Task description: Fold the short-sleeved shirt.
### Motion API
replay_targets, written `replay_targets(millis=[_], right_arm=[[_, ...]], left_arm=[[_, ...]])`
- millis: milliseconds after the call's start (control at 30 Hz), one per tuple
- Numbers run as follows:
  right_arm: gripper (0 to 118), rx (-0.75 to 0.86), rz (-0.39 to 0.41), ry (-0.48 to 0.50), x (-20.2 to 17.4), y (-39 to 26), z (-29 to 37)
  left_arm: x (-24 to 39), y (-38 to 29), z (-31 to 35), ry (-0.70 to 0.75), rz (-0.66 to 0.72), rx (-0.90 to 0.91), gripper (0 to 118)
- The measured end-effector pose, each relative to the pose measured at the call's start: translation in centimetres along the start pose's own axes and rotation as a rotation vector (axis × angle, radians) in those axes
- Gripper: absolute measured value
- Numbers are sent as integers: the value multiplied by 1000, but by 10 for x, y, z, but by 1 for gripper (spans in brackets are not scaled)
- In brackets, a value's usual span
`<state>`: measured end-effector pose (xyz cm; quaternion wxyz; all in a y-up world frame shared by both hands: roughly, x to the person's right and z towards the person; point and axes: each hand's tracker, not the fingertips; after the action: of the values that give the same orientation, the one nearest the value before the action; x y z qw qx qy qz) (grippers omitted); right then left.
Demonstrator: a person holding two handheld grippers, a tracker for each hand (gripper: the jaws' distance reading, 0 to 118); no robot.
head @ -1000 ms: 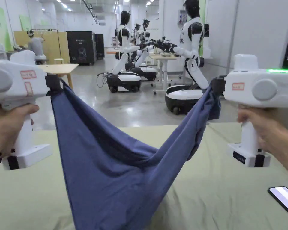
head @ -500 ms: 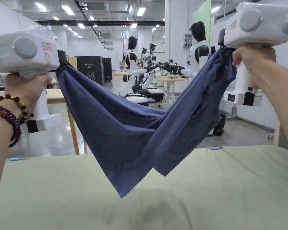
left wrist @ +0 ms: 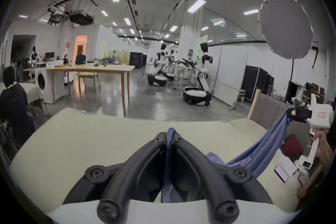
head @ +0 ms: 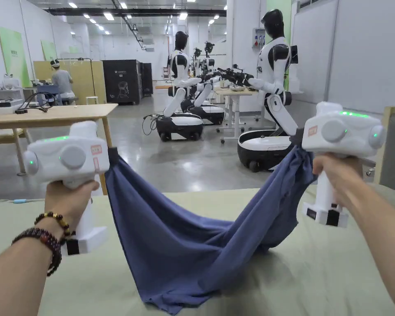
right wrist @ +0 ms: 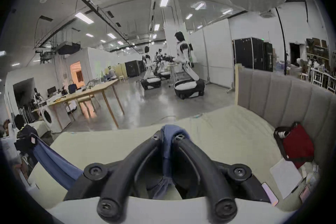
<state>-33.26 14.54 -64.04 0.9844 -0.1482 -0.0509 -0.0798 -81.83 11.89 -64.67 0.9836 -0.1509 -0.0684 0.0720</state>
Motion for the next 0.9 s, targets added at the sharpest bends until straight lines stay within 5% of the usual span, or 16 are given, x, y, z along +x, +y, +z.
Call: replay_targets(millis=[167,500,900], right_arm=[[8,-10,-11,11,10,-5,11],[8,8,240,173,54,-59,173],[8,-195,158,266,136,-233,366]], left_arm=[[3,-4,12,6,-21,-10,1],[-26,-55,159,-106,-20,23,1],[-84,-250,345,-154,78,-124,1]])
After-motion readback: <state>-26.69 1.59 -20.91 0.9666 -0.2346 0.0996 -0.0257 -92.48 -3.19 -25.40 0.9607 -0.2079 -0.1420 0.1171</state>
